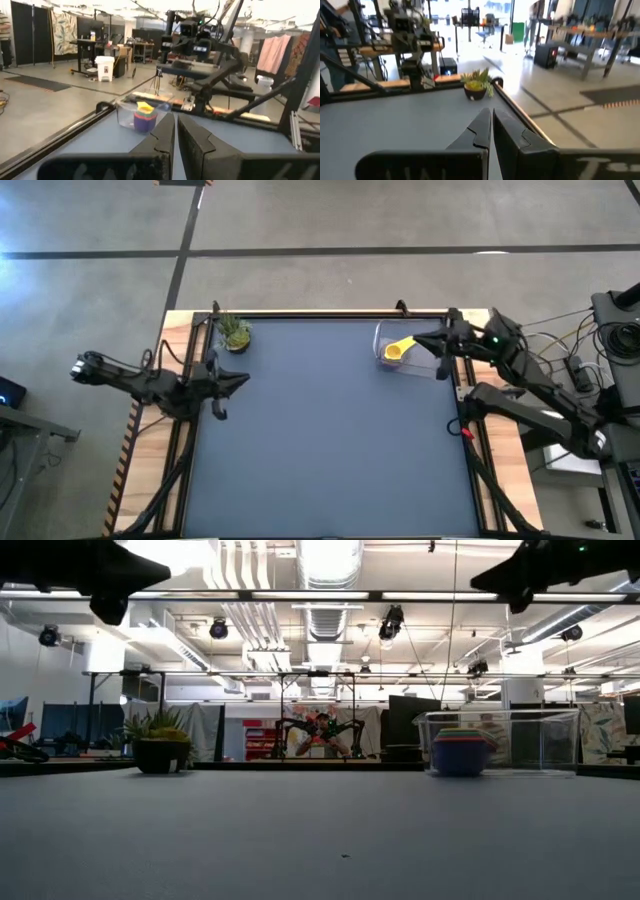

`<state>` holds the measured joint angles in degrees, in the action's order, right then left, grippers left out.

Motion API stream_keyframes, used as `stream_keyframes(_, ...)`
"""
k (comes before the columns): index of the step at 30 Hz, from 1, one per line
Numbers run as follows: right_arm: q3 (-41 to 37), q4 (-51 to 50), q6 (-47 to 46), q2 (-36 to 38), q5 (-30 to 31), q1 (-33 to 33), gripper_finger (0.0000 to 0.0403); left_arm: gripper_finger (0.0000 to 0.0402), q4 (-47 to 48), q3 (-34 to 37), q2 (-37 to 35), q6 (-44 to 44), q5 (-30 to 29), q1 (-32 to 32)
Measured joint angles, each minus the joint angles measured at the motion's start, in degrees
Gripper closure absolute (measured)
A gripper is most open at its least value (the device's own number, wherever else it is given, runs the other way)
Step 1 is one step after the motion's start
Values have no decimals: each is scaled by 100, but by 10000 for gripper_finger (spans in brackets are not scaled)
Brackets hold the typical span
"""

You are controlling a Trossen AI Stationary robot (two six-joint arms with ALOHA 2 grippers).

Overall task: Nest measuring cups in basket
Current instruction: Return to Home Position

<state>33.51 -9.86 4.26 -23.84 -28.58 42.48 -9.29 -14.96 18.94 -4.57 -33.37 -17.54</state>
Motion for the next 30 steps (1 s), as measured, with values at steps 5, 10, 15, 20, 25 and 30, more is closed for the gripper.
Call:
stream_keyframes(5, -290, 166, -3, 630, 8, 2, 394, 397, 785, 0, -840, 172, -1, 0)
stream_keyframes(10, -357, 210, 69, 1130, 272, 4, 394, 397, 1073, -2, -1818, 585, -1, 0)
stream_keyframes(15, -341, 113, 140, 1653, 476, 4, 394, 397, 1415, -255, -1824, 803, -4, 8)
stream_keyframes(20, -300, 200, 222, 2373, 677, 3, 394, 397, 1937, -667, -1886, 811, 4, 12)
stream_keyframes(25, -335, -54, 133, 2232, 674, -8, 394, 397, 1940, -715, -1886, 834, 34, 13)
stream_keyframes(30, -715, -78, -25, 2185, 611, -9, 394, 397, 1585, -193, -1888, 743, 100, 17)
